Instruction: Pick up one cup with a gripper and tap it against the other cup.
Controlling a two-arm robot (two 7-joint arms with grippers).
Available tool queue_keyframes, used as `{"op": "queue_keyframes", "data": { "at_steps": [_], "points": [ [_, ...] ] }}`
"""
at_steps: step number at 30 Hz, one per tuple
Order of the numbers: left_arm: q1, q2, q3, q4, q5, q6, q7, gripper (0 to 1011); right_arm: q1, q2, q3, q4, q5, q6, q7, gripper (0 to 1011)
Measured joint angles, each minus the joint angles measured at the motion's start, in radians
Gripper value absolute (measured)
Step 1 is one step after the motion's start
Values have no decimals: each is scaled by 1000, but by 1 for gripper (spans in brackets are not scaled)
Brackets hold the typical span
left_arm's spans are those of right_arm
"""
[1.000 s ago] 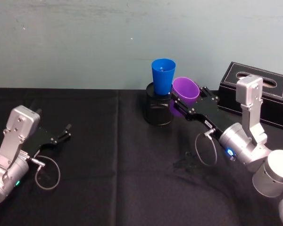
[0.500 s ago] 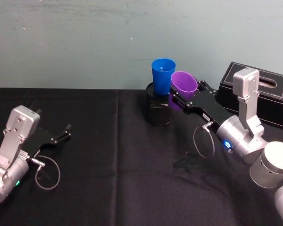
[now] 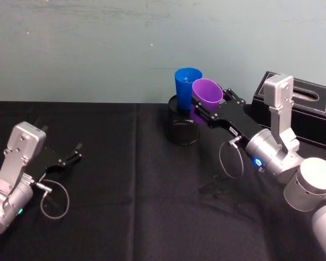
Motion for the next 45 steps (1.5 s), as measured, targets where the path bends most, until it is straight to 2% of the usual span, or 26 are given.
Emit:
{"op": "queue_keyframes", "data": {
  "at_steps": [22,45],
  "points": [
    [0,0,0,0,0,0,0,1011,60,-25,-11,91,-9,-42,18,736],
    [0,0,0,0,0,0,0,1011,117,-44,-3,185,-18,-91,43,736]
  ]
}}
